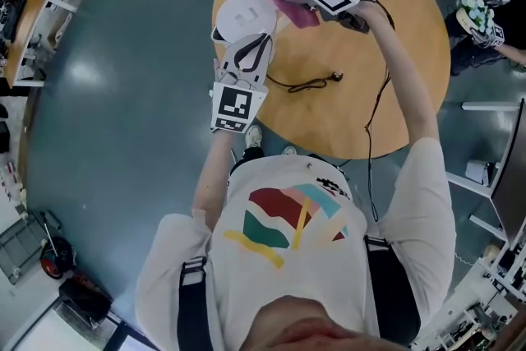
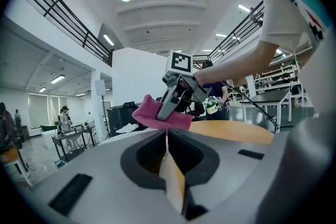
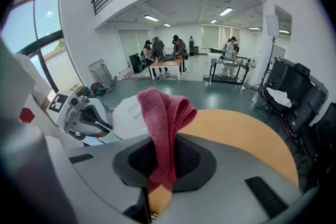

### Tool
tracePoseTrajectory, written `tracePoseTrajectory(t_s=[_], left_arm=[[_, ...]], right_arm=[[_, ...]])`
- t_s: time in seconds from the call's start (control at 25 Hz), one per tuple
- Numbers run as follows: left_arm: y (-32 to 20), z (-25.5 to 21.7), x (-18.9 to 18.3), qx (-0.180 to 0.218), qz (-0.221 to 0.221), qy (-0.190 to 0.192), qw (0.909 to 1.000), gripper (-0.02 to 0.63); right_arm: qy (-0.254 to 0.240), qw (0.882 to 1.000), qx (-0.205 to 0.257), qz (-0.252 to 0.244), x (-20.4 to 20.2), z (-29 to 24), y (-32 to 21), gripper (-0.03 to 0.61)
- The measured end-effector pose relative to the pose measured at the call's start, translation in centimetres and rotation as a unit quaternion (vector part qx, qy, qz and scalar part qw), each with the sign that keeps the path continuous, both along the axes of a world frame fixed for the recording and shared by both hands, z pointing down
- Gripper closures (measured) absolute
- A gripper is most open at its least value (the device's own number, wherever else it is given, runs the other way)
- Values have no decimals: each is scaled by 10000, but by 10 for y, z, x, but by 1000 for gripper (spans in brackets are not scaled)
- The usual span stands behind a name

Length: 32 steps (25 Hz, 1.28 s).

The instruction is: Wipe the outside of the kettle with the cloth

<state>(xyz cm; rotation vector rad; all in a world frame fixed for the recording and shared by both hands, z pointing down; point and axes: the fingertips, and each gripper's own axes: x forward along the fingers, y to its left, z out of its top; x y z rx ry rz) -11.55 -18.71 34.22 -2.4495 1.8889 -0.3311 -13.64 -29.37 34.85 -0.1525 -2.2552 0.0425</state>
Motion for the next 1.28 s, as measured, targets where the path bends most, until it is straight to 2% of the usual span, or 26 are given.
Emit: tracePoseTrajectory(t_s=[0.16,0.36,0.56,0.84,1.04,1.28], left_arm=[[3,-2,-15,-45,-34,0,10000,572],[-15,-9,-25,-122,98,-16,9999,572],[-34,-22,-59,-120,153,-56,9998,572],[-58,-17,-97,-6,133,-52,9999,573],[-71,-14,-108,102,285,-56,9995,572],[-76,-12,-111,309,350,-94,9989,573]], right_arm=[[-70,9984,-181,531,8,-1,-13,534],[-125,9959,-283,852,27,1,-28,534],[-164,9916,-560,1155,20,8,-44,534],[135,9864,-897,1371,16,75,-50,534],[-112,9754,-1423,1681,16,120,-51,534],[-241,9698,-1496,1910,15,147,-48,534]])
